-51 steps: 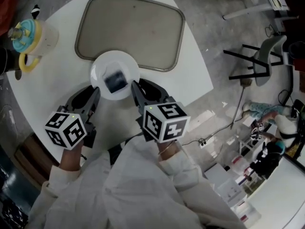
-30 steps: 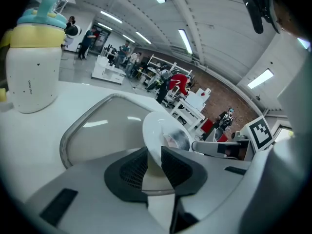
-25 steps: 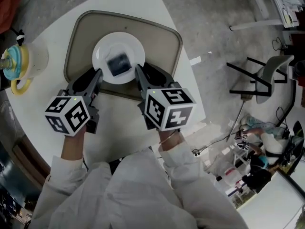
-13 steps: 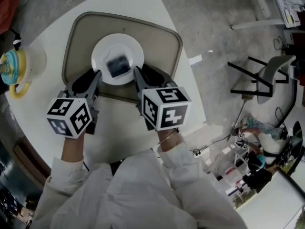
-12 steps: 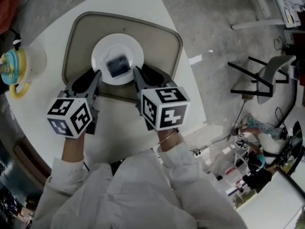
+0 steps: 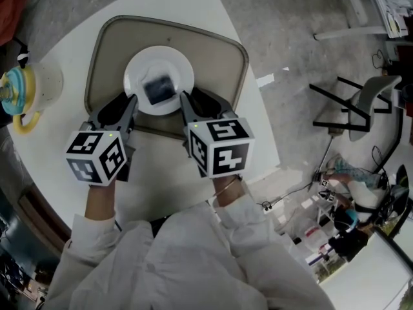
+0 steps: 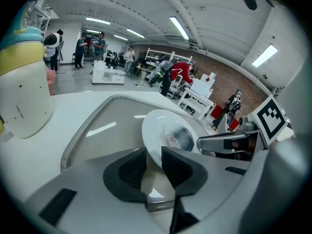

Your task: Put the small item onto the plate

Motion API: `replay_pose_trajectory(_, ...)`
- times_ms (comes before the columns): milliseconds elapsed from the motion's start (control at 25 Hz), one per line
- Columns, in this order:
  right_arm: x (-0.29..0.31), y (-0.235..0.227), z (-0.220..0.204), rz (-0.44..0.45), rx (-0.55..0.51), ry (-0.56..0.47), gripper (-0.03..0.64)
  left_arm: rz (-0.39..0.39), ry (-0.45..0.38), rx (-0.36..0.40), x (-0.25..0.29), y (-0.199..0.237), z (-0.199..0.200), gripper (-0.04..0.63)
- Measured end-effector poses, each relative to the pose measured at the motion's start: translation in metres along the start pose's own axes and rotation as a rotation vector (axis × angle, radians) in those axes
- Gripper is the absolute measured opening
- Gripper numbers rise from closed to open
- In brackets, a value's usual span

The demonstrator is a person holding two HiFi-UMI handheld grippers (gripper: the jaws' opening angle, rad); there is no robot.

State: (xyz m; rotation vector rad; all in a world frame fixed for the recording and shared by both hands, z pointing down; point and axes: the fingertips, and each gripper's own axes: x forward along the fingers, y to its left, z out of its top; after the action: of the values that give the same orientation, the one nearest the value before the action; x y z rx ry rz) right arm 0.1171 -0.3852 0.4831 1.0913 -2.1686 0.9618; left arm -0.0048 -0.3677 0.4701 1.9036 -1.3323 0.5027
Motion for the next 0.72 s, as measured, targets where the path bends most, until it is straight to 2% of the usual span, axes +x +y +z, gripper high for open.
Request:
replay_pose_trajectory(400,-0.003,-0.004,-0.001,0.004,0.006,-0.010,0.081,-0.015,0.035,0.018,0.001,0.001,-0.007,0.084)
replay_pose_trajectory(720,-0.006,-0.005,0.001,-0.012,0.004,-0.029,0.081,-0.010,0.006,0.013,-0.004,0.010,0.001,0.084)
